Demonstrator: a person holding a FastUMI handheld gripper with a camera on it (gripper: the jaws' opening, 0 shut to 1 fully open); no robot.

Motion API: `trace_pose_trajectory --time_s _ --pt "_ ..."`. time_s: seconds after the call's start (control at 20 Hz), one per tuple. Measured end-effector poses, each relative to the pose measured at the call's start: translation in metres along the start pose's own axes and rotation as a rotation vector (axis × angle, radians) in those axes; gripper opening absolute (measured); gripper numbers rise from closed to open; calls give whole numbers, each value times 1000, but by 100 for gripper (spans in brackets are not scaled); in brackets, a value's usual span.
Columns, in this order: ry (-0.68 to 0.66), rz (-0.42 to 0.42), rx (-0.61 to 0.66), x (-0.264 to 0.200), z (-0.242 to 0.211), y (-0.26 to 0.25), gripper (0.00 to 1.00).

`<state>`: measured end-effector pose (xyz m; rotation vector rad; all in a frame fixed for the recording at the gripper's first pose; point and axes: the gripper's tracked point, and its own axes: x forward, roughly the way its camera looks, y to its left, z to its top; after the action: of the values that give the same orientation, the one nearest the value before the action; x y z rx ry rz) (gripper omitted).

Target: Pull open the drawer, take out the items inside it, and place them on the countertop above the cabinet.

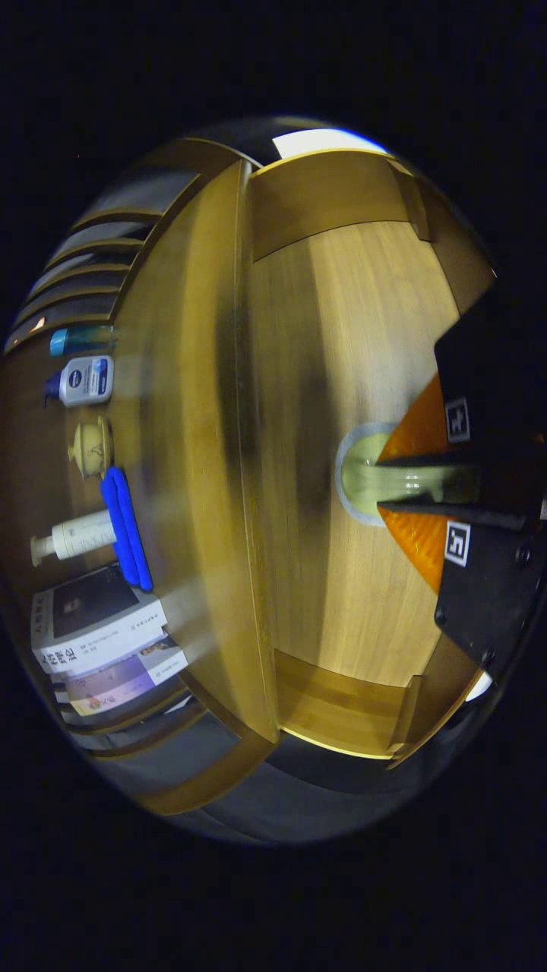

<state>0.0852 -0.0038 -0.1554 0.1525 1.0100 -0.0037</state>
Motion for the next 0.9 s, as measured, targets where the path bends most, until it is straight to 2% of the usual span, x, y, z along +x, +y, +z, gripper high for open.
trace_pose_trajectory --time_s 0.05,0.15,0.2,0.25,0.55,0.9 --pt "-1 7 -13 -5 1 0 23" --pt "-39 -15 -16 -5 5 -5 24" --pt "-73 -16 -22 -17 12 -5 9" --pt "-67 -5 -40 -7 9 -6 9" --pt "-135 49 -79 -32 13 9 9" --pt "-312 84 -118 -61 22 14 9"
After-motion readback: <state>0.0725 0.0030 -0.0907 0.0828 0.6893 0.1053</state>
